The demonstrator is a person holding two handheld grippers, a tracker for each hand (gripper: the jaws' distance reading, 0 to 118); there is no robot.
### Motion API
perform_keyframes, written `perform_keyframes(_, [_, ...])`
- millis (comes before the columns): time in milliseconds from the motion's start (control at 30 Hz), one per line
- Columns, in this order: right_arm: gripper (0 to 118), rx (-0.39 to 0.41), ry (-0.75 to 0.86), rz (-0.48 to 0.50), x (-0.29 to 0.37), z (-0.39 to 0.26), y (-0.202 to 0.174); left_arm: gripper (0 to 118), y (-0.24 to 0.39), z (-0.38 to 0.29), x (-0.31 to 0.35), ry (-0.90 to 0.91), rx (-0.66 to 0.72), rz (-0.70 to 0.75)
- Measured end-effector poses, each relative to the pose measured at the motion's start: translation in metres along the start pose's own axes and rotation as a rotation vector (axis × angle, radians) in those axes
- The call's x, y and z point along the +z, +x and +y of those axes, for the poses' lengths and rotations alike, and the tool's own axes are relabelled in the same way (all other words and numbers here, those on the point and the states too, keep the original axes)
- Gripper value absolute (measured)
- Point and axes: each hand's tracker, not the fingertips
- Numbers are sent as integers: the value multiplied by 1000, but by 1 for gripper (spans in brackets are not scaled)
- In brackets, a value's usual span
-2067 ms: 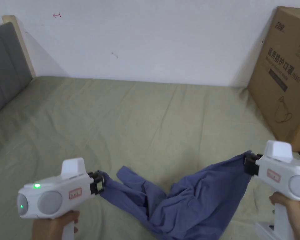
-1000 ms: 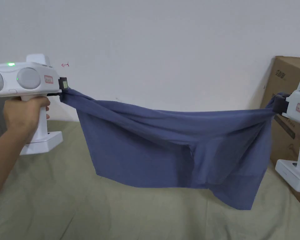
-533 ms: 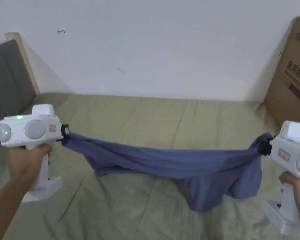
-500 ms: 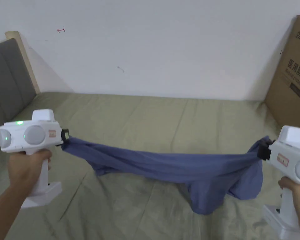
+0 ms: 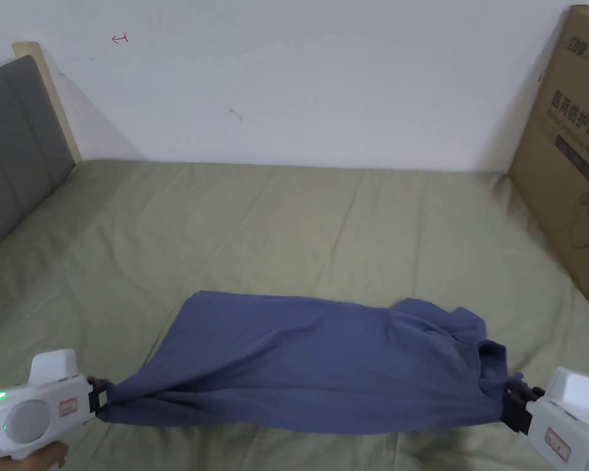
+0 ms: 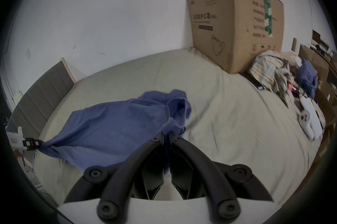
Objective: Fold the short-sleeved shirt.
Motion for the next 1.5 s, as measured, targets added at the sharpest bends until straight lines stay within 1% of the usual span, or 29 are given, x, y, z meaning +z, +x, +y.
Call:
perform_keyframes(133, [2, -63, -16, -20, 37, -36, 18, 1, -23, -35, 33, -2, 32, -2])
perform_keyframes(233, [2, -69, -52, -42, 57, -66, 33, 1, -38, -64, 53, -14, 55, 5])
perform_keyframes(367, [2, -64, -150, -81, 73, -101, 42, 1, -47, -100, 69, -63, 32, 36])
perform_keyframes(467, [2, -46, -247, -109, 66, -126, 49, 1, -56, -120, 61, -106, 30, 52])
perform_keyframes(567, [2, -51, -344, -131, 49, -141, 53, 1, -49, -134, 46, -188, -49, 102])
perform_keyframes(633, [2, -51, -412, -146, 34, -149, 55, 1, -45, -139, 36, -224, -71, 117])
perform_keyframes(667, [2, -48, -415, -149, 30, -152, 56, 1, -43, -142, 31, -254, -81, 126])
perform_keyframes(800, [3, -44, -412, -153, 29, -146, 58, 1, -39, -138, 30, -260, -44, 140])
perform_keyframes(833, [5, -46, -405, -151, 31, -142, 58, 5, -38, -134, 30, -273, -42, 140])
perform_keyframes(867, [18, -31, -393, -162, 32, -138, 55, 18, -36, -129, 33, -282, -41, 133])
perform_keyframes(900, [37, 9, -367, -188, 35, -131, 52, 31, -34, -122, 37, -275, -35, 137])
perform_keyframes(933, [60, 38, -324, -178, 40, -122, 50, 52, -30, -117, 46, -252, -23, 128])
perform_keyframes(967, [78, 61, -272, -161, 46, -112, 47, 79, -25, -109, 54, -200, -6, 114])
perform_keyframes(1000, [81, 75, -219, -138, 66, -96, 27, 92, -19, -100, 64, -144, 1, 84])
perform_keyframes(1033, [81, 87, -160, -127, 75, -82, 20, 97, -14, -91, 74, -85, 4, 59])
perform_keyframes(1133, [81, 151, 8, -118, 104, -40, -2, 97, 11, -62, 111, 78, 3, -30])
perform_keyframes(1267, [81, 221, 242, -113, 146, 6, -30, 97, 46, -30, 157, 330, -34, -62])
perform_keyframes(1367, [81, 255, 370, -132, 169, 23, -48, 97, 68, -14, 180, 481, -47, -97])
perform_keyframes(1433, [81, 278, 426, -141, 177, 29, -54, 97, 81, -11, 190, 563, -76, -112])
perform_keyframes(1500, [79, 293, 459, -150, 185, 31, -61, 90, 93, -11, 196, 631, -117, -111])
